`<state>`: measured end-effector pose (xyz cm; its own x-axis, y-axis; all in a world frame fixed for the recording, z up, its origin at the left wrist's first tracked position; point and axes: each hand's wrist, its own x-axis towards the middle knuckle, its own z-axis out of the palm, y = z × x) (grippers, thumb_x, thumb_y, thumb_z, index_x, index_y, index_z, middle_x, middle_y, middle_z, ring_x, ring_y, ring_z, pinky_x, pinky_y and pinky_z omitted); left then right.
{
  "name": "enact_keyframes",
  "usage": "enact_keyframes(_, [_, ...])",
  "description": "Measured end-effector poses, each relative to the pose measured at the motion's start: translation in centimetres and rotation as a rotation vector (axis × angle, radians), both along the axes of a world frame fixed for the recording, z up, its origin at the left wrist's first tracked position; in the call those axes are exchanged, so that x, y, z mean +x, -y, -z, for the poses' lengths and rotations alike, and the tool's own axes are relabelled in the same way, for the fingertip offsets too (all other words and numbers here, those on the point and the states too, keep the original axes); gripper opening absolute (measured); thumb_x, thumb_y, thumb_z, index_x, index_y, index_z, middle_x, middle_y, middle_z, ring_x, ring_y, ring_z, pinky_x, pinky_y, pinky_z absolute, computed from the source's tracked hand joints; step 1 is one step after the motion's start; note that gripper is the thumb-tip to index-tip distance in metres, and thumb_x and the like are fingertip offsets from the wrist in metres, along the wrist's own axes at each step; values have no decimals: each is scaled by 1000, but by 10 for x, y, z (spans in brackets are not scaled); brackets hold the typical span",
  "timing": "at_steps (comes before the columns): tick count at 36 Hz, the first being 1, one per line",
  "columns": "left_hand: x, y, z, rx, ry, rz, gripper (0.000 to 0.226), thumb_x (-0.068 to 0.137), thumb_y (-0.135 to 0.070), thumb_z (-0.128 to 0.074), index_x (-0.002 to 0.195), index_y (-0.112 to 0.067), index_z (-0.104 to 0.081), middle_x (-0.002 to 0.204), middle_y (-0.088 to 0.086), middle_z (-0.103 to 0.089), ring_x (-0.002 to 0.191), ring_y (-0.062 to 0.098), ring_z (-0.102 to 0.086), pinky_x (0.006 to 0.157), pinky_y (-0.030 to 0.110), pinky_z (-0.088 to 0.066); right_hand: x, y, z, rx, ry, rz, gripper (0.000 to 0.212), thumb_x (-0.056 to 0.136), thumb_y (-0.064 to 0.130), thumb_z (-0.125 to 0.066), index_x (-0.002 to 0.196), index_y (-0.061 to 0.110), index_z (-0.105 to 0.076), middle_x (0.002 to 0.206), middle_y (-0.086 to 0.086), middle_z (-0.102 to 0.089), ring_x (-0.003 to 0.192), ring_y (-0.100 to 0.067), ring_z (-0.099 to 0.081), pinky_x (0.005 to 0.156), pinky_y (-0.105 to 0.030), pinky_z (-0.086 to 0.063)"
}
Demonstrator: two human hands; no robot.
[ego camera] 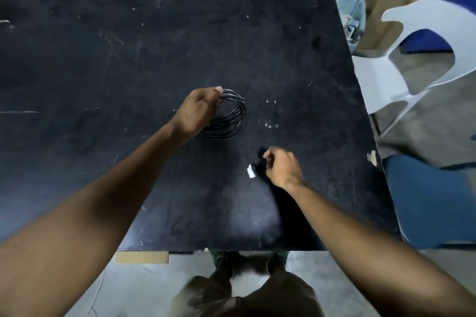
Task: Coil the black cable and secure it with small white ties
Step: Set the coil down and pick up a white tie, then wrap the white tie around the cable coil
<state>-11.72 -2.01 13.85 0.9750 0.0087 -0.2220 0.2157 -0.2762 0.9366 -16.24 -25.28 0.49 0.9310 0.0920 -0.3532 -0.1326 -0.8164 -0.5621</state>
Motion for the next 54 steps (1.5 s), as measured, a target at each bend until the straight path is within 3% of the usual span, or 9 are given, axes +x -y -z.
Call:
enact_keyframes(6, [-9, -9, 12, -42, -69, -26, 39, 96, -43, -46, 64, -23, -41, 56, -7, -27, 50, 14, -19, 53, 37, -12, 0, -15, 20, -207, 76, -404, 43, 94, 15, -62, 136, 27, -63, 135, -2, -52, 100, -38, -70, 86, -47, -59])
enact_keyframes(11, [-19, -14, 13, -6, -73, 42, 40, 97, -48, -46, 65, -24, -42, 58, -5, -26, 51, 16, -19, 55, 40, -12, 2, -23, 31, -303, 140, -579, 22, 93, 17, -67, 114, 23, -74, 122, 2, -56, 112, -24, -60, 87, -42, -57])
enact_keyframes(14, [-23, -18, 9, 111, -53, 88, 44, 95, -55, -45, 63, -25, -44, 53, -12, -33, 48, 12, -27, 54, 37, -23, 3, -28, 28, -258, 159, -532, 14, 95, 21, -60, 101, 21, -72, 108, -2, -71, 115, -26, -59, 98, -41, -50])
enact_keyframes(19, [-24, -17, -2, 260, 29, 159, 47, 99, -55, -42, 67, -21, -39, 59, -11, -36, 54, 12, -35, 62, 39, -32, 25, -24, 0, 64, 70, -128, 17, 86, 16, -65, 92, 26, -77, 91, 1, -81, 92, -25, -75, 82, -32, -59])
enact_keyframes(25, [-24, -11, -26, 315, 209, 334, 41, 110, -34, -39, 71, -25, -36, 70, -9, -34, 66, 13, -33, 65, 38, -34, 79, -10, -78, 260, 267, 76, 5, 89, 12, -75, 87, 15, -79, 73, -4, -68, 68, -16, -59, 69, -21, -40])
enact_keyframes(32, [-17, 4, -77, 508, 304, 411, 38, 108, -10, -39, 72, -22, -34, 69, -5, -40, 68, 13, -38, 69, 33, -35, 109, -3, -189, 278, 426, -88, 10, 83, 14, -84, 91, 20, -85, 88, 1, -70, 68, -6, -60, 71, -13, -42])
enact_keyframes(41, [-11, 14, -114, 644, 470, 488, 37, 106, -23, -41, 70, -26, -33, 61, 4, -42, 60, 20, -42, 61, 34, -35, 107, -18, -251, 317, 474, -260, 11, 74, 7, -88, 78, 16, -81, 60, 11, -64, 52, 3, -53, 59, -6, -42])
enact_keyframes(48, [-6, 14, -132, 752, 587, 502, 34, 104, -25, -44, 71, -27, -35, 56, -1, -44, 54, 19, -43, 59, 33, -31, 105, -19, -266, 281, 283, -417, 33, 78, -4, -75, 73, 29, -80, 51, 22, -64, 49, 6, -54, 59, -12, -42])
enact_keyframes(54, [-4, 17, -141, 825, 572, 524, 26, 103, -33, -43, 78, -25, -41, 62, -2, -53, 56, 20, -50, 59, 38, -39, 112, -12, -272, 321, 107, -560, 30, 89, -7, -65, 96, 14, -85, 57, 13, -63, 57, -7, -49, 62, -25, -44])
